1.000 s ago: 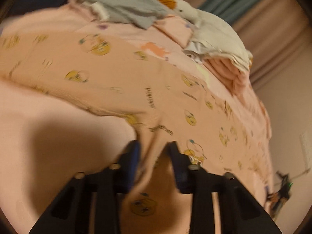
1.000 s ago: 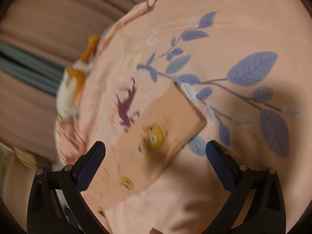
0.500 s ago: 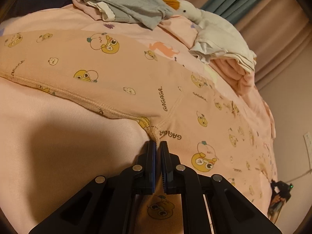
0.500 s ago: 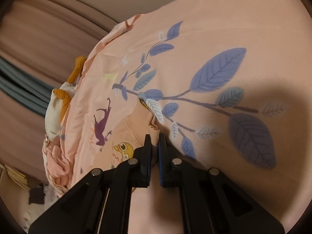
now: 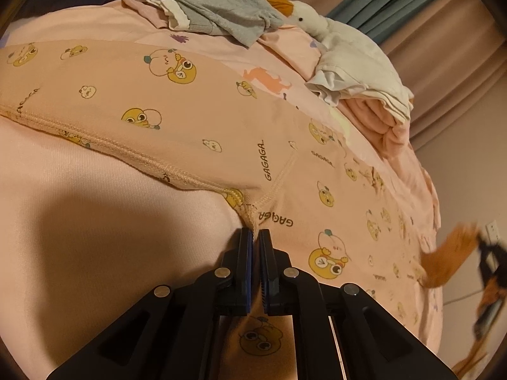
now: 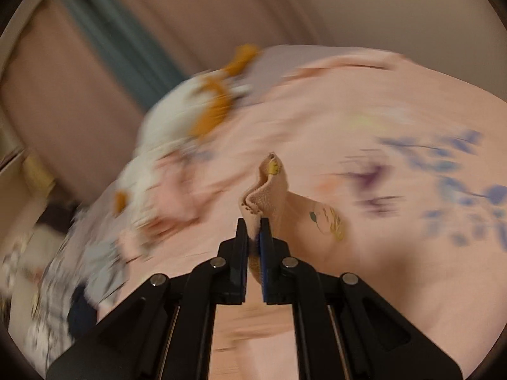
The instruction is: Fold small clothes
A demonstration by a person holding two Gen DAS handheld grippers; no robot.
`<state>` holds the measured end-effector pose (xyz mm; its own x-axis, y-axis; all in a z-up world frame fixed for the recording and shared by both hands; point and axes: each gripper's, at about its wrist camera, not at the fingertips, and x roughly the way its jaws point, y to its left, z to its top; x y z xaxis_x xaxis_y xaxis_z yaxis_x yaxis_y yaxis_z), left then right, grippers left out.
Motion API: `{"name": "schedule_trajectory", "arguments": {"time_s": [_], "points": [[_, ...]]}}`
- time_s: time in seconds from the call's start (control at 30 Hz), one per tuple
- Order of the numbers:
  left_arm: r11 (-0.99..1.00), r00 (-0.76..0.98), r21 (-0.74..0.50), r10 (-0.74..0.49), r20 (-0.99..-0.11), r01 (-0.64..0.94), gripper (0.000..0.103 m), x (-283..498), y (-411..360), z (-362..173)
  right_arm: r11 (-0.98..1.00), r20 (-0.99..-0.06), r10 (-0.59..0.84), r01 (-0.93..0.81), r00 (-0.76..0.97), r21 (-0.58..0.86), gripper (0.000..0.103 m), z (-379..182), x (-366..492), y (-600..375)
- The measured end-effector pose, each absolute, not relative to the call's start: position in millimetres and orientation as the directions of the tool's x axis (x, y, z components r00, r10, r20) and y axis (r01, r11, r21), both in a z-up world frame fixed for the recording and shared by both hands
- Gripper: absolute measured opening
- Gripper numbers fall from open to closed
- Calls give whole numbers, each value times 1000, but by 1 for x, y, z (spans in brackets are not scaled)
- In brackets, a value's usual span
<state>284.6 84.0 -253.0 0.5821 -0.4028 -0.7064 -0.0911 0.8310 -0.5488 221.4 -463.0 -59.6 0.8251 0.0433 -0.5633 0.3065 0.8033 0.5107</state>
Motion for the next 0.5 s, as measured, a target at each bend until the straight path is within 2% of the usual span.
{"name": "schedule_trajectory", "arguments": {"time_s": [0.13,0.27,0.5], "points": [[807,579,-583,-431,-692,-96,8,285,89,-256,852,-556,198,139,807,504,7,-50,271,-355],[776,572,-622,-465,-676,-103,8,287,94,-260,875,-626,307,46,717,482,7,-83,315,-248],[762,574,-640,-481,-663,-101,8,288,97,-261,925,-753,360,-104,552,366,15,-155,337,-109]]}}
